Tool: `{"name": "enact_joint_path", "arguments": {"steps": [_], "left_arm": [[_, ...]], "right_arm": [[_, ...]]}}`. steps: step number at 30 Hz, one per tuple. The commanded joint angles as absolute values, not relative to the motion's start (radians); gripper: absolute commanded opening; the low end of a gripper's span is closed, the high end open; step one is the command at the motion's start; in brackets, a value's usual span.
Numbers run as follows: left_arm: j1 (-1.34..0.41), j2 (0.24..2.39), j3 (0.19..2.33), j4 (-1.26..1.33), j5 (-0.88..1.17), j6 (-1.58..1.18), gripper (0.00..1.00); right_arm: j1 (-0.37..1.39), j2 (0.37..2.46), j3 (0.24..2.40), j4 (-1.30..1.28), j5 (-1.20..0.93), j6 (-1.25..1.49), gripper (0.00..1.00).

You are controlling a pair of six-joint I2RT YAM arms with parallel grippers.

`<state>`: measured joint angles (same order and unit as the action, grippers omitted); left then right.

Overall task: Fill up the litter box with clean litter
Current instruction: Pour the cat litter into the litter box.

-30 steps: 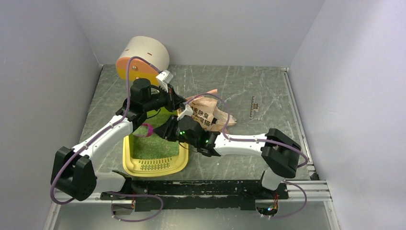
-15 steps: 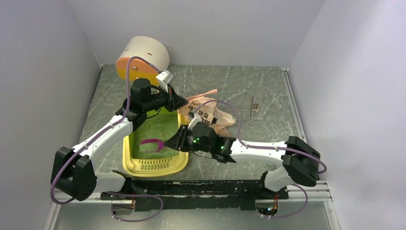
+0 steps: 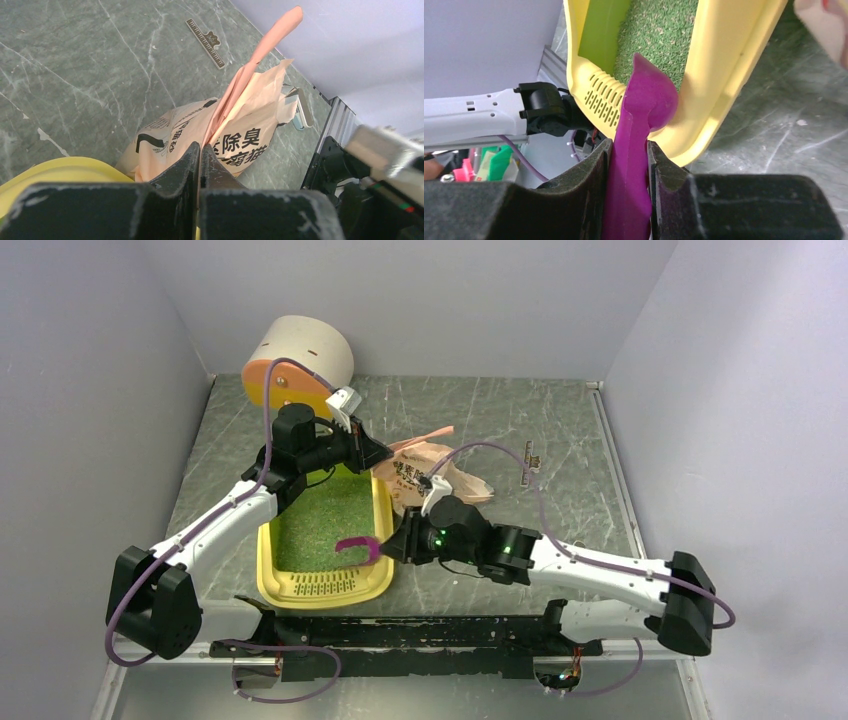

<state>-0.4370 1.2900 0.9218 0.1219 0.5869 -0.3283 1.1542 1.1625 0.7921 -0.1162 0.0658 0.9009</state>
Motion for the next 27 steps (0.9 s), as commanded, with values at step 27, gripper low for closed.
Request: {"name": "enact_joint_path", "arguments": {"steps": [27], "left_arm": [[-0.429,1.262,0.954,0.081,0.569,-0.320,0.05]], "right_arm": [[1.158,1.406,1.018,0.143,0.214,0.754,0.00]]}}
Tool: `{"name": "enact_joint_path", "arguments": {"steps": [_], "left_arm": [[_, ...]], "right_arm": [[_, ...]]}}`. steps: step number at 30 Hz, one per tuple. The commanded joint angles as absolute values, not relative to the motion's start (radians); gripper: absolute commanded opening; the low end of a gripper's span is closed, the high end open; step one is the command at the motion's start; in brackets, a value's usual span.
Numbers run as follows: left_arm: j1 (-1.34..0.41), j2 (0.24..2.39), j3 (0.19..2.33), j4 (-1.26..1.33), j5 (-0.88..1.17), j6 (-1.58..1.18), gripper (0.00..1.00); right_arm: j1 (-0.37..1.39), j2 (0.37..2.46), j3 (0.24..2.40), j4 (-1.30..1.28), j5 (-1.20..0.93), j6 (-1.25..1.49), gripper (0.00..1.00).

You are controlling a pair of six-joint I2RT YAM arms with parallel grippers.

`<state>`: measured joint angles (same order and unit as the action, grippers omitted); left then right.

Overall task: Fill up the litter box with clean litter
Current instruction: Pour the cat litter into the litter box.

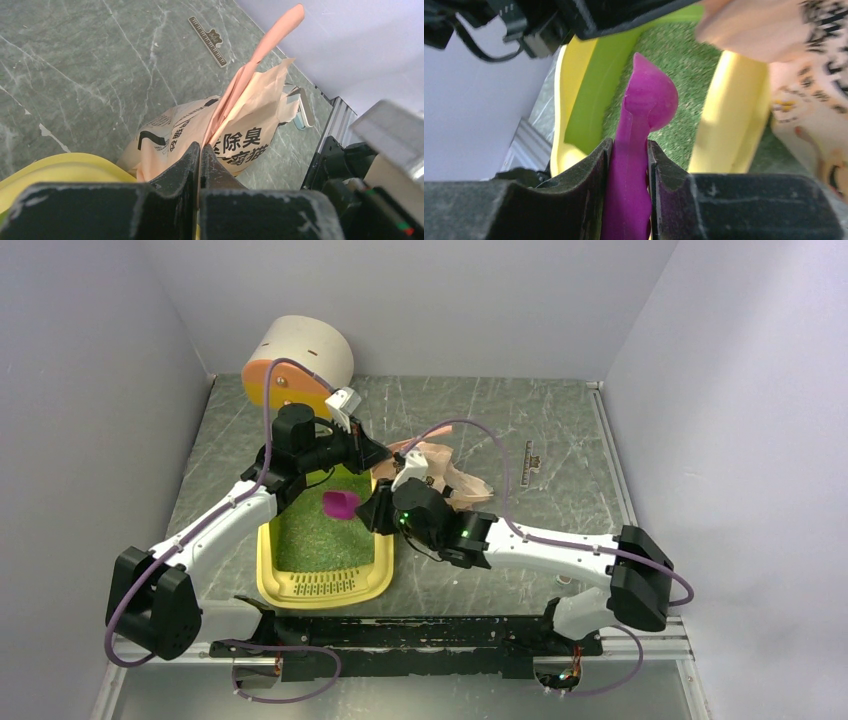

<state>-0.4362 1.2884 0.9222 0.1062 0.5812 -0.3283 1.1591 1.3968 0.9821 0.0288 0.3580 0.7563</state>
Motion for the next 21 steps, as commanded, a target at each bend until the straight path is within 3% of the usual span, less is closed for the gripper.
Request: {"name": "enact_joint_path", "arguments": {"steps": [1,5,21], "left_arm": [[-0.429,1.264,0.954,0.085,0.570,-0.323,0.05],[-0.429,1.270,0.953,0.100,0.581,-0.329,0.05],[-0.431,1.278,0.977,0.080,0.688,-0.279,0.05]], "right_arm": [[1.158,1.404,1.012,0.139,0.173,0.757,0.00],[1.158,1.356,0.986,0.054,0.091,0.746,0.00],[1.146,0.955,1.019,-0.426,0.158,0.627,0.00]]}}
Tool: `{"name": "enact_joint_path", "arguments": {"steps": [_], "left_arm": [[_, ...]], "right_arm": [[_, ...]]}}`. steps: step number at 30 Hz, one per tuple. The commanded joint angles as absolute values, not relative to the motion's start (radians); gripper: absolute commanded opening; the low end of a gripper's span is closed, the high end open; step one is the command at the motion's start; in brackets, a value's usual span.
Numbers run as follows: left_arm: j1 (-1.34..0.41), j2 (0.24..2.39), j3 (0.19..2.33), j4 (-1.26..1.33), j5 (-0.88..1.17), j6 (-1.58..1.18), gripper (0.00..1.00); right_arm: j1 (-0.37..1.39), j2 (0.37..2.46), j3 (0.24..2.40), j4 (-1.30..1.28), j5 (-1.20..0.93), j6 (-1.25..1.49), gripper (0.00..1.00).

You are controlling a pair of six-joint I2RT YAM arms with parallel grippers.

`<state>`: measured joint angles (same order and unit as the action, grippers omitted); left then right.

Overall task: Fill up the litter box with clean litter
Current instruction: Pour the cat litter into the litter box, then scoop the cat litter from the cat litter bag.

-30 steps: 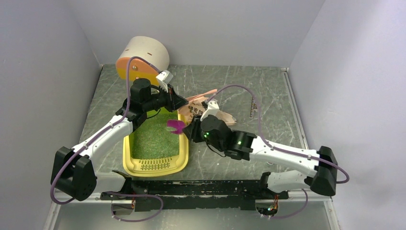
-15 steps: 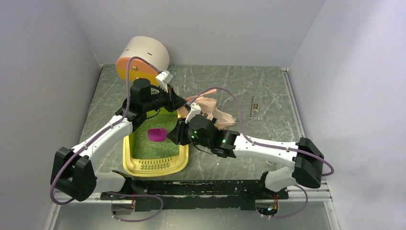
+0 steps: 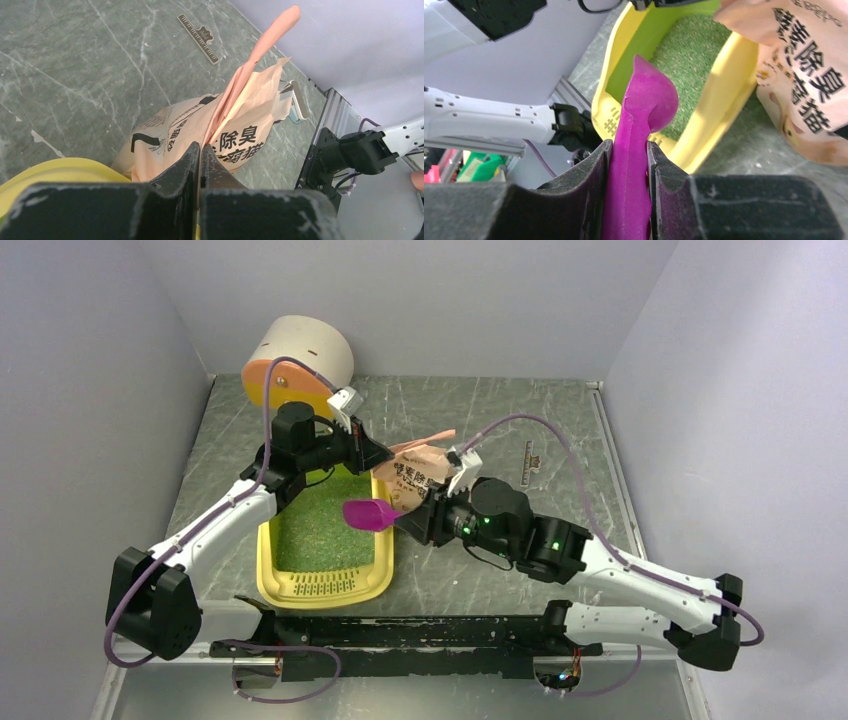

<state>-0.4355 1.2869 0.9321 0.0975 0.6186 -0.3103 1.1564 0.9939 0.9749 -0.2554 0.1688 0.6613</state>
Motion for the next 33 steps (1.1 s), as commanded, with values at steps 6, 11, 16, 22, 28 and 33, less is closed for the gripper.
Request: {"name": "enact_joint_path", "arguments": {"steps": [6,11,16,22,28,33], "left_arm": [[-0.436,1.281,1.001,0.051,0.720,-0.247,0.05],[-0.441,1.287,1.006,0.031,0.715,-0.233,0.05],[-0.448,1.294,1.009,0.034,0.718,-0.230,0.05],[-0.462,1.311,1.038,0.003,0.699,-0.208,0.05],[-0.470,1.313,1.048,0.002,0.681,-0.212,0.05],[-0.472,1.313,1.078,-0.085,0.647,-0.163,0.05]], "right_arm": [[1.147,0.903,1.089,-0.605,0.228,0.604,0.00],[1.147,0.799,1.082,-0.660,0.400,0.587,0.00],[1.147,0.778,1.146,-0.755,0.521,0.556,0.00],[1.146,0.812,1.218,-0.874,0.678,0.553,0.00],[1.147,0.826,1.245,-0.885,0.794,0.536,0.00],[1.147,0.869,1.209,-0.855,0.857,0.540,0.00]]}}
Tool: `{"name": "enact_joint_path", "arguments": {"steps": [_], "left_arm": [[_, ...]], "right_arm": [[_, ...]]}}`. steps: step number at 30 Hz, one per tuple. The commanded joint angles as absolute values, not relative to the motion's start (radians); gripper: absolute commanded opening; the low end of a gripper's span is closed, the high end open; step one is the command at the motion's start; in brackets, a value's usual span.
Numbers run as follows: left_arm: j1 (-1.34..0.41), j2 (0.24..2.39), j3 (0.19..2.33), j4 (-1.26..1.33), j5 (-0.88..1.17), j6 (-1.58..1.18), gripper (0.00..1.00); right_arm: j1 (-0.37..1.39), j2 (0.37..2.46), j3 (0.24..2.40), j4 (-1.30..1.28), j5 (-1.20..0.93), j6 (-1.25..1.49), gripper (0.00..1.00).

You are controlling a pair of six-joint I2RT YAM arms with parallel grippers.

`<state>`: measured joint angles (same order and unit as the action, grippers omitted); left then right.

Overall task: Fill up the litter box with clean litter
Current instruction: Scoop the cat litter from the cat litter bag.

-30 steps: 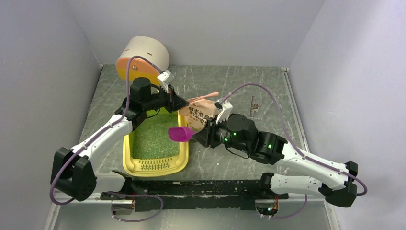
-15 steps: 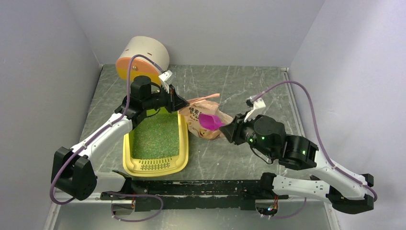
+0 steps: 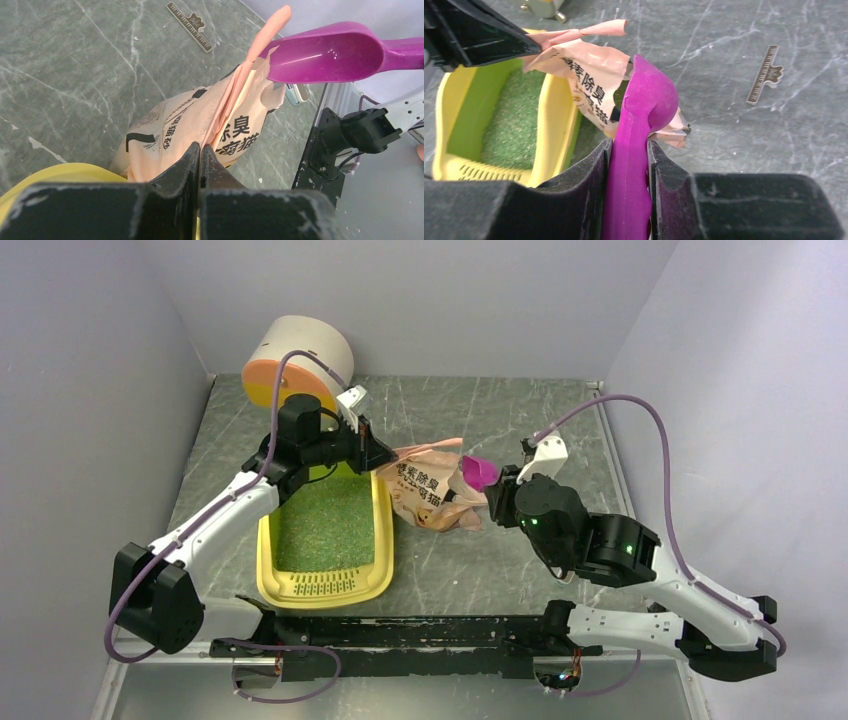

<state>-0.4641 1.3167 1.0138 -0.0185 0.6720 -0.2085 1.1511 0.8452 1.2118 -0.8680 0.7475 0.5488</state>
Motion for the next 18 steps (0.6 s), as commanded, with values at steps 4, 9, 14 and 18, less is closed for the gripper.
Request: {"name": "enact_joint_path", "arguments": {"steps": [4,9,14,18], "left_arm": [[-0.472,1.314,1.096,-0.123,0.643,-0.150,0.05],[-0.472,1.312,1.095,-0.118,0.619,-0.157,0.05],[-0.475,1.321,1.104,-0.114,0.616,-0.163,0.05],[-0.477,1.327,1.116,-0.122,0.620,-0.154,0.05]], "right_arm": [[1.146,0.847,1.202,-0.784,0.810,0.491,0.00],[1.145,0.825,1.217,-0.816,0.702,0.482,0.00],[1.145,0.843,1.233,-0.926,0.650,0.510,0.00],[1.145,0.863,1.206,-0.931,0.647,0.499,0.00]]}}
